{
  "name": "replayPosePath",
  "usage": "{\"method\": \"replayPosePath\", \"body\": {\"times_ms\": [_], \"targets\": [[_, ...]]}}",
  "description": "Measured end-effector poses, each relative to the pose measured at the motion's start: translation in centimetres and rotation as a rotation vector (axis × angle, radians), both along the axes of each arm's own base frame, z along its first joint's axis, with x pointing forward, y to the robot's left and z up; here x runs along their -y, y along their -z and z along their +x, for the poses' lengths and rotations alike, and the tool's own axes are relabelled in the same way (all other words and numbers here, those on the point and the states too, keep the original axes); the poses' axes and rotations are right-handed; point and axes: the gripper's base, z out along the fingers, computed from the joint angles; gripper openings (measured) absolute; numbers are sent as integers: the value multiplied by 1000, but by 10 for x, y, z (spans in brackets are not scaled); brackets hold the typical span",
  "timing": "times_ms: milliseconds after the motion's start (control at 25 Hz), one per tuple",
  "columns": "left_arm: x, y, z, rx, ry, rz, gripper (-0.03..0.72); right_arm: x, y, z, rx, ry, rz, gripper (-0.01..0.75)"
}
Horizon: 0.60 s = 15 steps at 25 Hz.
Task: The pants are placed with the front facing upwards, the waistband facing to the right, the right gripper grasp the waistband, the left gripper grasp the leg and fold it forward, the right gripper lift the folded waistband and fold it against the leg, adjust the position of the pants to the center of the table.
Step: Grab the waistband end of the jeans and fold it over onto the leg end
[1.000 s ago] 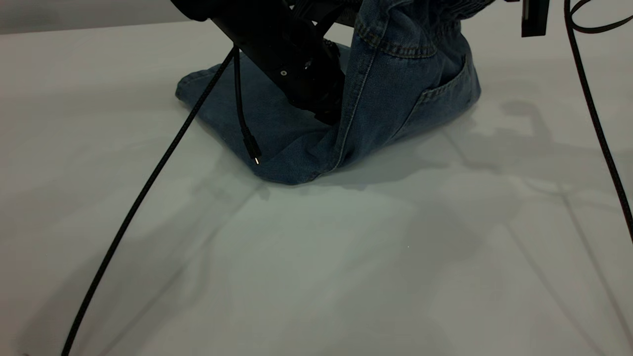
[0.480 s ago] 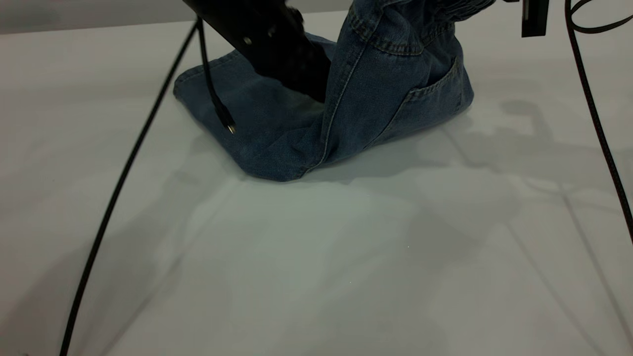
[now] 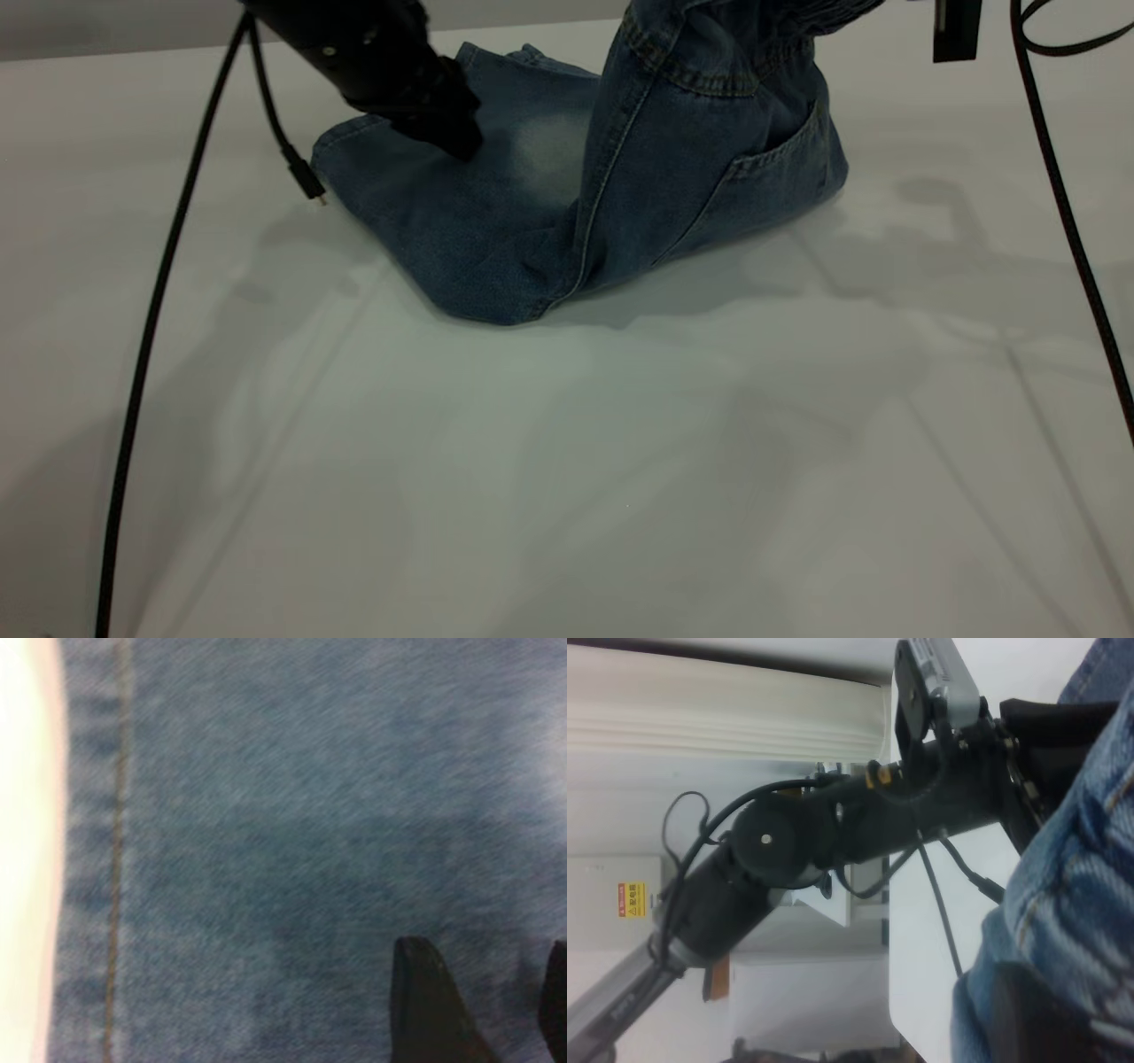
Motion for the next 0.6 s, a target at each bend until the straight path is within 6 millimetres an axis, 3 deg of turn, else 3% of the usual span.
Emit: {"method": "replayPosePath", "body": {"times_ms": [280,600], "targets": [[-1,12,-1,-26,-14,-3,309,-35,-21,14,111,-103,-8,71],[21,15,-9,-47,27,-41,309,-62,-49,29,204,-160,0,71]]}}
